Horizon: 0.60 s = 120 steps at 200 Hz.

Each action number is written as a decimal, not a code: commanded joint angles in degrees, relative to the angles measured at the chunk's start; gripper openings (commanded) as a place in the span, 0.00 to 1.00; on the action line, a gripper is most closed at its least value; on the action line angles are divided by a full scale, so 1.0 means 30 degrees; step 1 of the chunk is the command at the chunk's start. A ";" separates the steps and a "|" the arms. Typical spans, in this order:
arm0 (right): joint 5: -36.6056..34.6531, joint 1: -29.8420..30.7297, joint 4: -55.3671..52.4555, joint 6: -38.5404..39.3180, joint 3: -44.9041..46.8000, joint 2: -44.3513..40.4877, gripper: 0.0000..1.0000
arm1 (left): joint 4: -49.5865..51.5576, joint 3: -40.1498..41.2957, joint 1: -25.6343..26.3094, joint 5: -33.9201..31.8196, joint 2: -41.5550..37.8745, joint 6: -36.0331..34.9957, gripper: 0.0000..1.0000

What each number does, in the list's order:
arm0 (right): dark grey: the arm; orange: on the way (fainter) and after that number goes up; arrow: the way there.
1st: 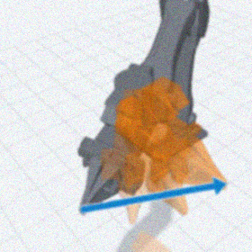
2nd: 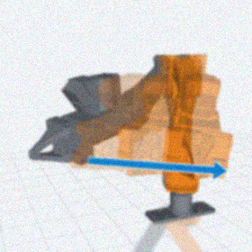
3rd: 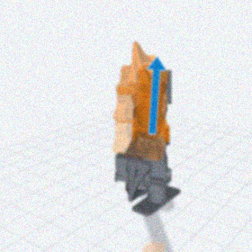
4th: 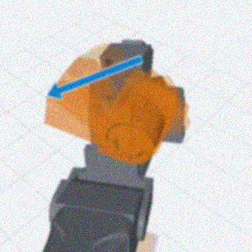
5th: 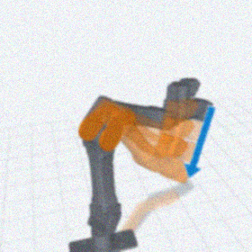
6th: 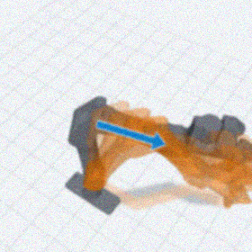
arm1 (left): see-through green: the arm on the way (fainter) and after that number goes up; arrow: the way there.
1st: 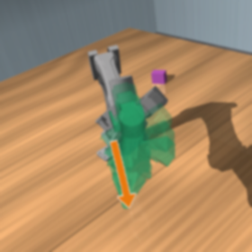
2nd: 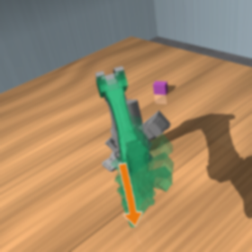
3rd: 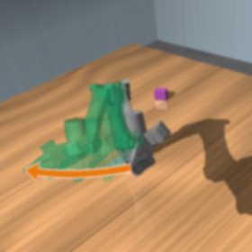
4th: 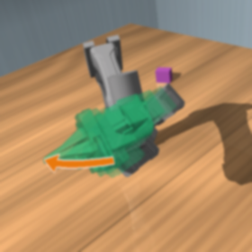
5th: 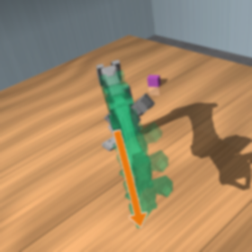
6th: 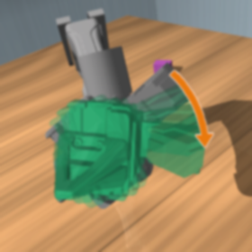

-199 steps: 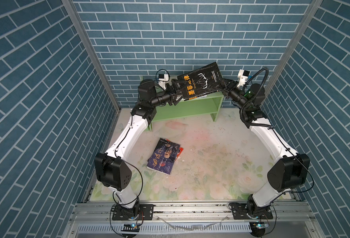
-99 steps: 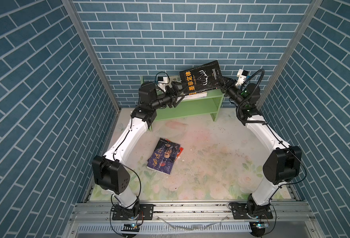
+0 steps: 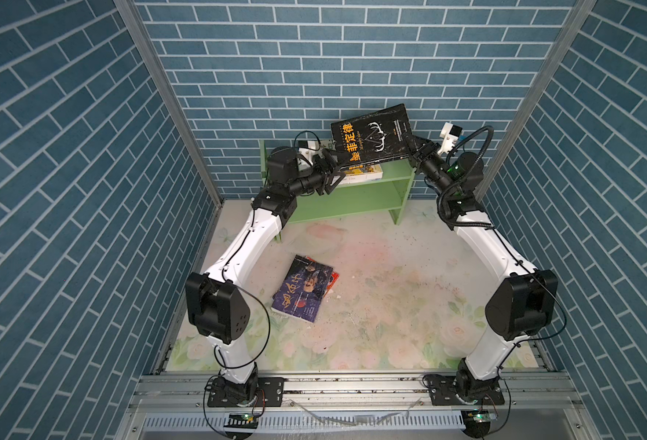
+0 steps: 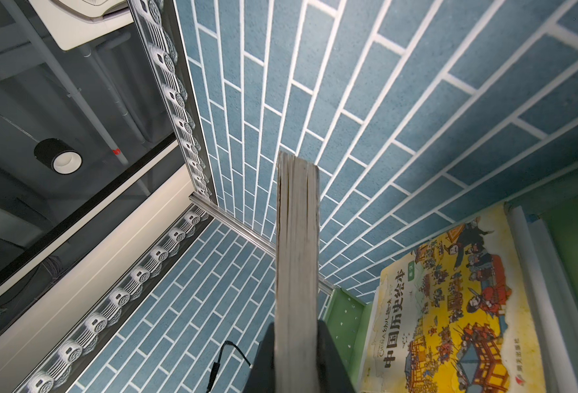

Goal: Stacking books/files
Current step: Pick up the book at the center of the table.

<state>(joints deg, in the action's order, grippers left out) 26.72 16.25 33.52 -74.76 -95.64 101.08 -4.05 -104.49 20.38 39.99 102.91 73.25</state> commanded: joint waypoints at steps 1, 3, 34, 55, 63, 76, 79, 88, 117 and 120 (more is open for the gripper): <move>-0.0249 0.0310 0.2377 -0.1242 -0.1294 0.0214 0.00 | -0.1219 -0.1206 0.0481 0.0547 0.0469 0.0572 0.71; -0.0260 0.0343 0.2410 -0.1242 -0.1310 0.0243 0.00 | -0.1305 -0.1243 0.0503 0.0592 0.0529 0.0631 0.69; -0.0552 0.0529 0.2537 -0.1187 -0.1516 0.0610 0.00 | -0.1725 -0.1459 0.0640 0.0646 0.0721 0.0999 0.43; -0.0645 0.0550 0.2367 -0.1072 -0.1580 0.0775 0.00 | -0.1224 -0.1679 0.0638 0.0491 0.0586 0.0551 0.28; -0.0647 0.0577 0.2307 -0.1030 -0.1657 0.0869 0.00 | -0.0674 -0.1933 0.0620 0.0430 0.0564 0.0117 0.23; -0.0616 0.0609 0.2005 -0.0928 -0.1730 0.1020 0.00 | 0.0462 -0.2447 0.0621 0.0248 0.0507 -0.0810 0.17; -0.0616 0.0602 0.1985 -0.0895 -0.1751 0.1046 0.00 | 0.0761 -0.2559 0.0644 0.0215 0.0494 -0.1021 0.16; -0.0586 0.0673 0.1728 -0.0699 -0.1797 0.1110 0.00 | 0.1364 -0.2982 0.0609 0.0122 0.0539 -0.1621 0.14; -0.0530 0.0866 0.0500 0.0208 -0.2012 0.1142 0.00 | 0.3560 -0.4421 0.0616 -0.0224 0.0760 -0.3259 0.09; -0.0528 0.0880 0.0372 0.0309 -0.2039 0.1142 0.00 | 0.3752 -0.4538 0.0618 -0.0258 0.0789 -0.3704 0.09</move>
<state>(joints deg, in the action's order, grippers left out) 25.74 18.26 34.33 -77.78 -99.07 104.47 1.80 -114.02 22.04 39.97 104.75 70.06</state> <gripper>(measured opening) 0.164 0.175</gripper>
